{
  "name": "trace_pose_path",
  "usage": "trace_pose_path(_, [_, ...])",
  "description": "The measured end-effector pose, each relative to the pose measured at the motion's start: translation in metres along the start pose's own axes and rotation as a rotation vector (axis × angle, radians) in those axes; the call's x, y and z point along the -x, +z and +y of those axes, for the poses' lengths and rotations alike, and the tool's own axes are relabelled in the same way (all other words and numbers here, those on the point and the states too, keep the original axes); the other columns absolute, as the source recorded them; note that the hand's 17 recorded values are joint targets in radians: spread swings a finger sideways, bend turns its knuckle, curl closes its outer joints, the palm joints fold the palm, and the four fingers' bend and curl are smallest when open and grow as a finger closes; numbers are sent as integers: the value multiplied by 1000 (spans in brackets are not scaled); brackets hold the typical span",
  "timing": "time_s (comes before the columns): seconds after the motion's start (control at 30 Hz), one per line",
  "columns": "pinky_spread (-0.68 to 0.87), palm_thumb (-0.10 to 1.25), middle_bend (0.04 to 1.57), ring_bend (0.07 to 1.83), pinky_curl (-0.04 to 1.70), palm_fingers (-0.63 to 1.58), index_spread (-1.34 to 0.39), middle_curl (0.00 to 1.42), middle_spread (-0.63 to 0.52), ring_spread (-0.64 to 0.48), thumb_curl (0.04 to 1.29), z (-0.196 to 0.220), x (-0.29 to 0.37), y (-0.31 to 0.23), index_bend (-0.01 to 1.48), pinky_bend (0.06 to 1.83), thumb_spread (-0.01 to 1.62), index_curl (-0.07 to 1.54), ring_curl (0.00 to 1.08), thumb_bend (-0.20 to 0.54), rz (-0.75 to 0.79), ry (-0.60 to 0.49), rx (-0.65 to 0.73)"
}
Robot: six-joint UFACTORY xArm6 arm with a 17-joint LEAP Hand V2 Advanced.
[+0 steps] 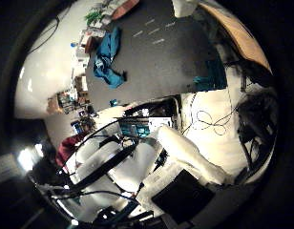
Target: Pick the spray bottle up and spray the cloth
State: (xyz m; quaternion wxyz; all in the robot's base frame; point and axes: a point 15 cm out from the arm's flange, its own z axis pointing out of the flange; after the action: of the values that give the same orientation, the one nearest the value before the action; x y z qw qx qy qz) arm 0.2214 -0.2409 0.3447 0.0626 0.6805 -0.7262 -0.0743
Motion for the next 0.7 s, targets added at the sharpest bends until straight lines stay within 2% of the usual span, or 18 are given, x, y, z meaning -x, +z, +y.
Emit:
trace_pose_path(0.3, [386,639,188,187,305,223,-397,302,35,175,279,-8,3,-4,192,195,1153,360,203,-18,-18,-6,17])
trace_pose_path(0.57, [393,651,188,187,303,223,-397,301,35,175,278,-21,10,-6,191,195,1165,361,201,-17,-12,52,14])
trace_pose_path(0.7, [393,648,187,187,303,225,-392,301,35,175,275,-34,24,-5,193,195,1168,361,201,-19,-6,45,31])
